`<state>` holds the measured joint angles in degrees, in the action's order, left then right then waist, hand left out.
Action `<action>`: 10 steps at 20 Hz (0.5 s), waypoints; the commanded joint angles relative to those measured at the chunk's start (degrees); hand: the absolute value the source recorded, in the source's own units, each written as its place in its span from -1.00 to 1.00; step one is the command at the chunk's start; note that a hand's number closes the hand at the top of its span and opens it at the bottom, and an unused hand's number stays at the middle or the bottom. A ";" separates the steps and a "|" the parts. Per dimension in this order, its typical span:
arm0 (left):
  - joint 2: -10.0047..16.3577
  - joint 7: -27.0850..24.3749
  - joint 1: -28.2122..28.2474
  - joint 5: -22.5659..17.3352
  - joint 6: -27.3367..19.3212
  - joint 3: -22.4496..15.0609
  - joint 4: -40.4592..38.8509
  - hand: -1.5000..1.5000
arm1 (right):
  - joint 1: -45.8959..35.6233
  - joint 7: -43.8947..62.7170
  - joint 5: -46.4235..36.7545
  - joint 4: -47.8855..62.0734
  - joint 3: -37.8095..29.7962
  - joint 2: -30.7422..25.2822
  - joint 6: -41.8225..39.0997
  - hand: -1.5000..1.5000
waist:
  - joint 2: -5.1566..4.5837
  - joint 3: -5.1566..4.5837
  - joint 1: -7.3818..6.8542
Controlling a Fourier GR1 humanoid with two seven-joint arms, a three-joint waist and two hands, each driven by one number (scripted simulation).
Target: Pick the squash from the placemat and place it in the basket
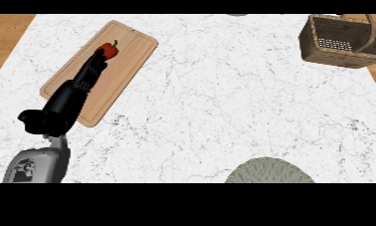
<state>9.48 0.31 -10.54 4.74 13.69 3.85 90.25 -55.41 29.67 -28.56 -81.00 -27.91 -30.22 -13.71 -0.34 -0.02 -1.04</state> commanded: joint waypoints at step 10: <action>0.23 2.87 -0.20 -0.83 0.55 0.36 3.09 0.00 | -2.52 -22.49 -2.55 33.84 -0.69 -6.74 10.68 1.00 | -0.08 0.05 -0.28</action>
<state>9.44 2.02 -10.24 4.50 14.01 3.76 92.19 -59.00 13.75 -30.37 -54.49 -28.56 -37.14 -7.36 -0.37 0.01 -1.27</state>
